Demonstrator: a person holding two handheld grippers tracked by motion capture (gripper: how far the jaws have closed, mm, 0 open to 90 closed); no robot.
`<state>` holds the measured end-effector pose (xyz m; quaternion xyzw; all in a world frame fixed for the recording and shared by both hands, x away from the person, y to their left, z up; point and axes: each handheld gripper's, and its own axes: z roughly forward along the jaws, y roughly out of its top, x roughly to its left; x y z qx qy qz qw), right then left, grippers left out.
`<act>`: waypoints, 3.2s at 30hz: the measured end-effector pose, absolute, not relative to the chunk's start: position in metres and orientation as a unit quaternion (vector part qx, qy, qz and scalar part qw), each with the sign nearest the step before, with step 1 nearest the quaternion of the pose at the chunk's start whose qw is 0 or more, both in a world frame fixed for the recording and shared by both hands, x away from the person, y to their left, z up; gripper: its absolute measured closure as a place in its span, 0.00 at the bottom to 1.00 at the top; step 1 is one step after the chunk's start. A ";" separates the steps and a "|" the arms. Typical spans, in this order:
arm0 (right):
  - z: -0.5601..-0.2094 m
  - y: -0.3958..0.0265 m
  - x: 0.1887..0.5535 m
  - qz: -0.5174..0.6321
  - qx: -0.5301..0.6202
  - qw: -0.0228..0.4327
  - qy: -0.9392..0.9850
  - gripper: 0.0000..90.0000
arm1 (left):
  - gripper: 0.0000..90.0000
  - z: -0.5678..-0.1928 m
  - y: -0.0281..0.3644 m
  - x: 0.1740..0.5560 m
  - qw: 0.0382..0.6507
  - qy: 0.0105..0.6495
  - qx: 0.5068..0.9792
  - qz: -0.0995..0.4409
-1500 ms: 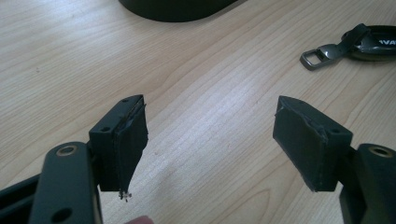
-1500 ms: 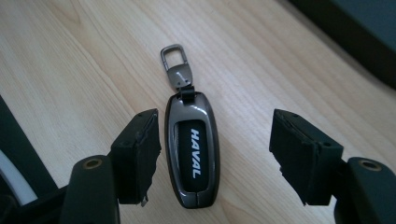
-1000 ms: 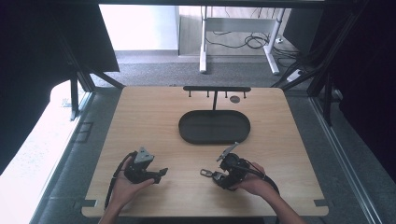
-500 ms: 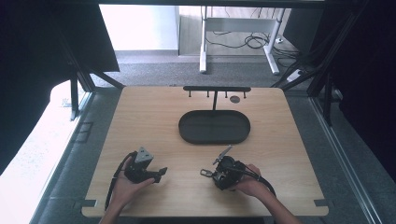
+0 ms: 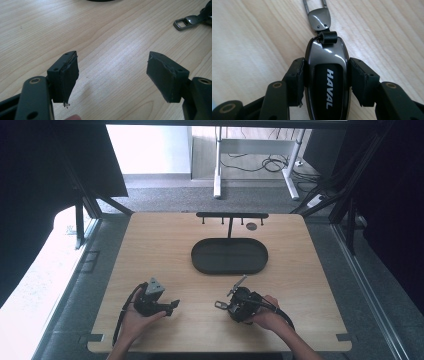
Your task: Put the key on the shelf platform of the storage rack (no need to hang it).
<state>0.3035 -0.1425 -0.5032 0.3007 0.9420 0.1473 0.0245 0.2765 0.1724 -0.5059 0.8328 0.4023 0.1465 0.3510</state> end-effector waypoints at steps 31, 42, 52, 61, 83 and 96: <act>-0.444 -0.162 0.310 0.232 0.303 0.016 0.924 0.55 | 0.29 -0.508 0.171 0.277 0.348 0.402 0.835 0.142; -0.434 -0.163 0.319 0.243 0.306 0.023 0.920 0.55 | 0.29 -0.509 0.170 0.278 0.346 0.401 0.836 0.141; -0.426 -0.163 0.333 0.257 0.313 0.028 0.914 0.55 | 0.29 -0.511 0.168 0.278 0.345 0.400 0.838 0.139; -0.421 -0.164 0.343 0.265 0.319 0.031 0.910 0.55 | 0.29 -0.512 0.167 0.278 0.342 0.400 0.839 0.138; -0.409 -0.161 0.362 0.270 0.320 0.048 0.907 0.55 | 0.29 -0.513 0.166 0.278 0.335 0.395 0.845 0.134; -0.407 -0.162 0.377 0.272 0.326 0.053 0.904 0.55 | 0.29 -0.513 0.166 0.279 0.332 0.395 0.846 0.135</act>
